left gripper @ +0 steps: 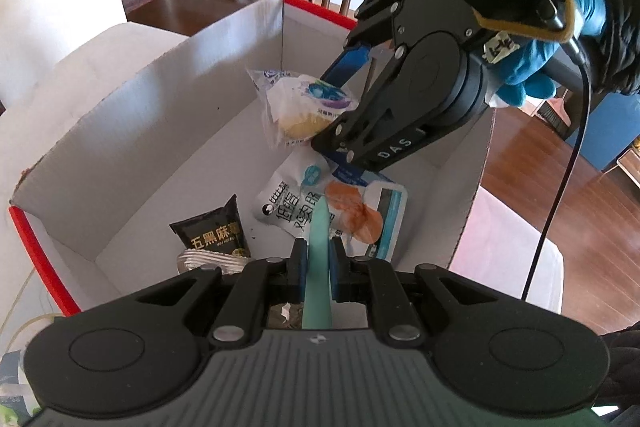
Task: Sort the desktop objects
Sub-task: 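Lower and open the right tool releasing the bread bag while the left tool releases the green stick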
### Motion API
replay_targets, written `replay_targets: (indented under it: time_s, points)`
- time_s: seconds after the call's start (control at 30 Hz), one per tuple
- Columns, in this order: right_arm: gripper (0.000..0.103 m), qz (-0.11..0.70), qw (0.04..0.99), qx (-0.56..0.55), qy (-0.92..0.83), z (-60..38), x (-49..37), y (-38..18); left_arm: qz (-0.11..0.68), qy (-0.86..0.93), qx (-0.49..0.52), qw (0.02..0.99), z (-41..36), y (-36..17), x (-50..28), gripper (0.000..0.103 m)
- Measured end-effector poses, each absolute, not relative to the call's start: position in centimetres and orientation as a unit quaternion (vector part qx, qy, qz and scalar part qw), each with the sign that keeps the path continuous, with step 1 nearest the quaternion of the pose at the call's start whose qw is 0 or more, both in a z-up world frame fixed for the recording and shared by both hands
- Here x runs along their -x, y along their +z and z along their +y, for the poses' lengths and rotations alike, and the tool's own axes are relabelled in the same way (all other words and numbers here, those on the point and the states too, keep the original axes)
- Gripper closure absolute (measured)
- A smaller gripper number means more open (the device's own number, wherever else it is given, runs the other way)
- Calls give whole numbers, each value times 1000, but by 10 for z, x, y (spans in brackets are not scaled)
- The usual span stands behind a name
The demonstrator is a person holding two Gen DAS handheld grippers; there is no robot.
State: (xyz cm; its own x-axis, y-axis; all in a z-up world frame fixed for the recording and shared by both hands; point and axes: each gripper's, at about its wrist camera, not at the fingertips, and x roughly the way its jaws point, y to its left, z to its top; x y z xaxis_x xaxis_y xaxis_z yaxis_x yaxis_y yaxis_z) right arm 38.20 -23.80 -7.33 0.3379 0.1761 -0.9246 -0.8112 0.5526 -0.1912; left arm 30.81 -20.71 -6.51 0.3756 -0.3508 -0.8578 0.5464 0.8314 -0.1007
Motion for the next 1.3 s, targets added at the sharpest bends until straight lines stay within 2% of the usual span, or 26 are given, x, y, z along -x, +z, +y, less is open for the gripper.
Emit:
replay_targets:
  time_s: [0.33, 0.57, 0.73, 1.3]
  points:
    - [52, 473, 745, 336, 331, -238, -381, -74, 503, -269, -95, 816, -203, -70, -310, 93]
    - [43, 467, 753, 328, 328, -243, -378, -66, 498, -269, -101, 818, -203, -67, -307, 93]
    - [42, 462, 759, 324, 325, -248, -374, -58, 493, -264, -105, 823, -203, -62, -303, 92]
    - [39, 436, 784, 281, 340, -264, -336, -15, 453, -260, -97, 847, -190, -22, -267, 92]
